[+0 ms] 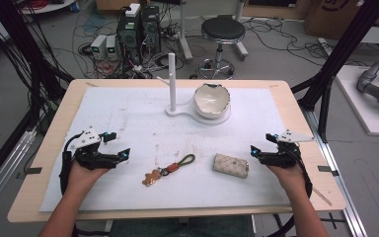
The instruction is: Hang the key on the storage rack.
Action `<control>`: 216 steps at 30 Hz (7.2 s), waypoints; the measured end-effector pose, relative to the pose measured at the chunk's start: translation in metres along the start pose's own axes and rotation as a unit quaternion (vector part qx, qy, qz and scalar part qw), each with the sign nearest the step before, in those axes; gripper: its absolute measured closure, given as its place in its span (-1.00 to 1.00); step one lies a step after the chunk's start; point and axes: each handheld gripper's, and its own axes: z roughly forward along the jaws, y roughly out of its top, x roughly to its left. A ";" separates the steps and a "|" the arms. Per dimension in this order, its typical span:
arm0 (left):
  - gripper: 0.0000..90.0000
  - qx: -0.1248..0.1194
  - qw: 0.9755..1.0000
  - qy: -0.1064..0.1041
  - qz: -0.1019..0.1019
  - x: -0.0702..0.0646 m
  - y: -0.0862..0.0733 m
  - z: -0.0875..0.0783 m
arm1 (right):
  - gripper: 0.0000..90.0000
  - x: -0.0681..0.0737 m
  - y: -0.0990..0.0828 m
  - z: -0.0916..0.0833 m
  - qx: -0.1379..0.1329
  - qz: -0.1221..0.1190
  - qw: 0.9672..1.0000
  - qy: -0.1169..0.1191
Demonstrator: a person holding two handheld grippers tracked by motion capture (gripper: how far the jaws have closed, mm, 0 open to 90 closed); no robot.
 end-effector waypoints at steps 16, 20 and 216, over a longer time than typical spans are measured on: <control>-0.65 0.020 1.000 -0.017 0.001 -0.003 -0.002 0.010 | -0.59 0.005 -0.002 -0.002 0.007 -0.014 1.000 -0.012; -0.65 0.018 1.000 -0.018 0.004 -0.004 0.001 0.010 | -0.59 0.010 -0.002 -0.002 0.007 -0.020 1.000 -0.011; -0.54 0.027 0.998 0.040 0.042 -0.012 0.087 0.047 | -0.59 0.003 -0.006 0.007 0.038 -0.026 0.999 -0.022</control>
